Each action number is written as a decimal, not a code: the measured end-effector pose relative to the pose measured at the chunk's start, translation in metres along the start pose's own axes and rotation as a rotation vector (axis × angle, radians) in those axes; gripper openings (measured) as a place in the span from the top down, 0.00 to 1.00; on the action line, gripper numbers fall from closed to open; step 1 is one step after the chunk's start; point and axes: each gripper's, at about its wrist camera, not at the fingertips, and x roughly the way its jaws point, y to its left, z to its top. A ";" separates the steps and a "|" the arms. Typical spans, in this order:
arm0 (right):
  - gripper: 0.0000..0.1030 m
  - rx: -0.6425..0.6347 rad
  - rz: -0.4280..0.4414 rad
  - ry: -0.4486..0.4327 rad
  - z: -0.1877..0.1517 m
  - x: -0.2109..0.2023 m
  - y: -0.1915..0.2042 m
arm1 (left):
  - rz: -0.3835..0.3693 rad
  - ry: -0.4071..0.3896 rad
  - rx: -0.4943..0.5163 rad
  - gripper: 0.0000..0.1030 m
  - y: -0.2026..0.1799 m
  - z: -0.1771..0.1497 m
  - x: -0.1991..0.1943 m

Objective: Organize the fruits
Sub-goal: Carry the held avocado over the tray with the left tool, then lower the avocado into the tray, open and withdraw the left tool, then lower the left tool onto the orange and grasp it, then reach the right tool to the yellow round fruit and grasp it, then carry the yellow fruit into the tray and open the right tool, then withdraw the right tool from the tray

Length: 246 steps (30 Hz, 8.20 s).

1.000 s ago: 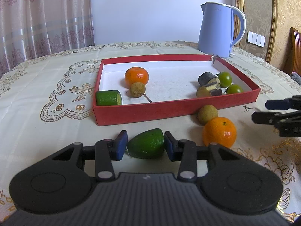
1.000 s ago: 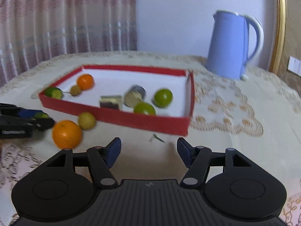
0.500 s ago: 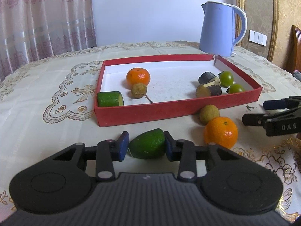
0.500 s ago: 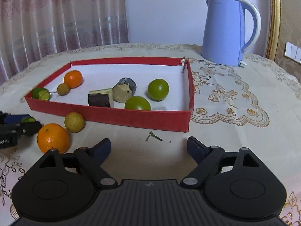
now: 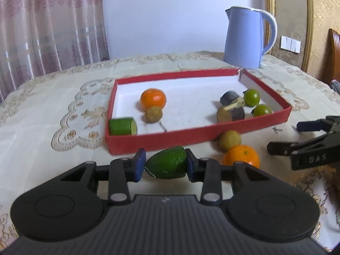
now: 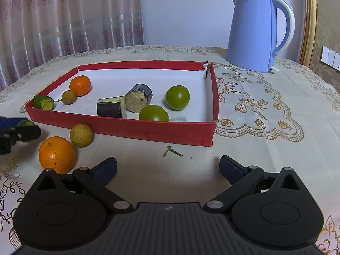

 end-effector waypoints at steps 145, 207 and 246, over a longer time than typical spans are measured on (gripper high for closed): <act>0.57 -0.059 0.017 -0.039 0.016 0.014 0.090 | 0.008 0.021 -0.125 0.51 0.017 -0.017 0.014; 0.40 -0.013 -0.012 -0.198 0.028 -0.038 0.014 | 0.013 0.038 -0.072 0.40 0.009 -0.016 0.019; 0.23 -0.029 0.036 -0.022 -0.004 -0.012 0.015 | 0.024 0.023 -0.083 0.62 0.012 -0.017 0.013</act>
